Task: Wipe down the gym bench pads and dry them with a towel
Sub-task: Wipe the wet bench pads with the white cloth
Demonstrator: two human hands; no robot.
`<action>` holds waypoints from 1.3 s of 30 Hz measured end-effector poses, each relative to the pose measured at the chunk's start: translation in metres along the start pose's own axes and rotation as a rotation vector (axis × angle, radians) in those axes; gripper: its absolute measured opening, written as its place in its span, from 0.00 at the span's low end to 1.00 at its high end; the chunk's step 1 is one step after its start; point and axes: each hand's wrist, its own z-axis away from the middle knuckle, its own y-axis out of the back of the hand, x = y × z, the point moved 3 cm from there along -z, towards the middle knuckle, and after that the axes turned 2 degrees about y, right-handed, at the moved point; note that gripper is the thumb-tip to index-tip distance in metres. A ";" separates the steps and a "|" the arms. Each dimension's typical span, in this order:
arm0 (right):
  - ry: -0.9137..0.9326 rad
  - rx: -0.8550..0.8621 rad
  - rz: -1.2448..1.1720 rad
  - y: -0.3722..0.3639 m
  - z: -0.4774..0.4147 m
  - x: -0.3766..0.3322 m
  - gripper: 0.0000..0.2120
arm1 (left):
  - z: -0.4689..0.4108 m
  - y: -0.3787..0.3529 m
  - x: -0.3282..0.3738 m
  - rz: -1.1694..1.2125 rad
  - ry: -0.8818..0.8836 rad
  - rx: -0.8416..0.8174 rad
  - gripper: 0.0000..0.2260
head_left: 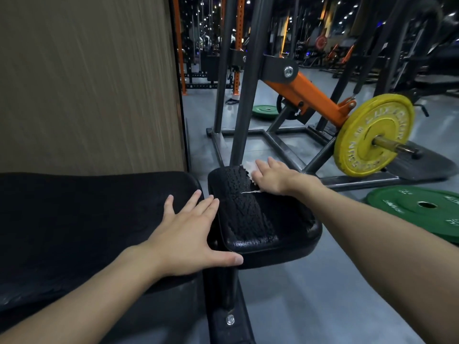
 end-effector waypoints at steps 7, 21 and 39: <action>0.095 0.062 0.102 -0.017 0.059 0.006 0.30 | 0.003 0.002 0.002 0.023 -0.007 0.011 0.60; -0.011 0.063 0.018 -0.004 0.028 0.004 0.30 | 0.007 0.006 0.001 0.160 -0.017 0.134 0.52; 0.002 0.027 0.088 -0.001 0.013 0.011 0.30 | 0.007 0.004 -0.001 0.135 -0.015 0.134 0.56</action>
